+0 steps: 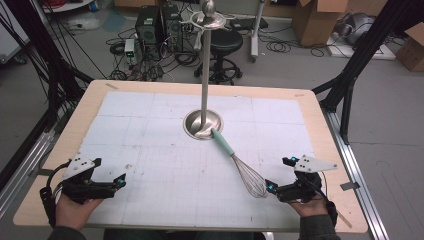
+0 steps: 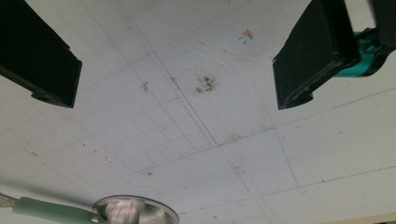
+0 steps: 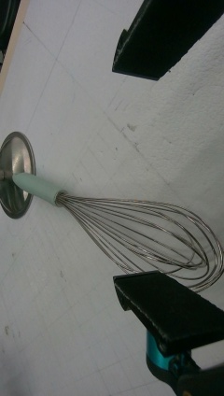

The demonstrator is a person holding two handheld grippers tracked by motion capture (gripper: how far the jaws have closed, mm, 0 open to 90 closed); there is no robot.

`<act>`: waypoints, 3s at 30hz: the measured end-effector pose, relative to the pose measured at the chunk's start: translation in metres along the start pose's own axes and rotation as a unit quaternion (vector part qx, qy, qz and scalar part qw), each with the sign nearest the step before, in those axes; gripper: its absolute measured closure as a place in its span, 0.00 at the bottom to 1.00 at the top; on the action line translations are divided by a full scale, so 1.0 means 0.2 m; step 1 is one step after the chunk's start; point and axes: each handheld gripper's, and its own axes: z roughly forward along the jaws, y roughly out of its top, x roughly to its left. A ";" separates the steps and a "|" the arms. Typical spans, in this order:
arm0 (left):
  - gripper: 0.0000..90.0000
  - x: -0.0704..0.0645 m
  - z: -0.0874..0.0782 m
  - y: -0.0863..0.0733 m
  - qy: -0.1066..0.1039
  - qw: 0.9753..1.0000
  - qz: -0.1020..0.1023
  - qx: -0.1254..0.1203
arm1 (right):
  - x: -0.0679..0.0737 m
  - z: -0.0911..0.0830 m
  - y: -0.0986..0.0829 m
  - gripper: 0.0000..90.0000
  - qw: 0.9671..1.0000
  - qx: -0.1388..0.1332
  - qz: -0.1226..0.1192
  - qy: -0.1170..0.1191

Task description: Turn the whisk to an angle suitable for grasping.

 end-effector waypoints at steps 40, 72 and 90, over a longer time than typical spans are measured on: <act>0.02 0.00 0.02 0.00 -0.005 1.000 -0.001 -0.002 | -0.07 0.20 0.27 0.00 0.998 0.029 0.020 0.044; 0.02 0.01 0.01 0.00 -0.006 1.000 -0.005 -0.006 | -0.13 0.57 0.56 0.10 0.993 0.074 0.007 0.088; 0.02 0.02 0.01 0.00 -0.009 1.000 -0.005 -0.009 | -0.10 0.75 0.57 0.28 0.988 0.138 -0.013 0.074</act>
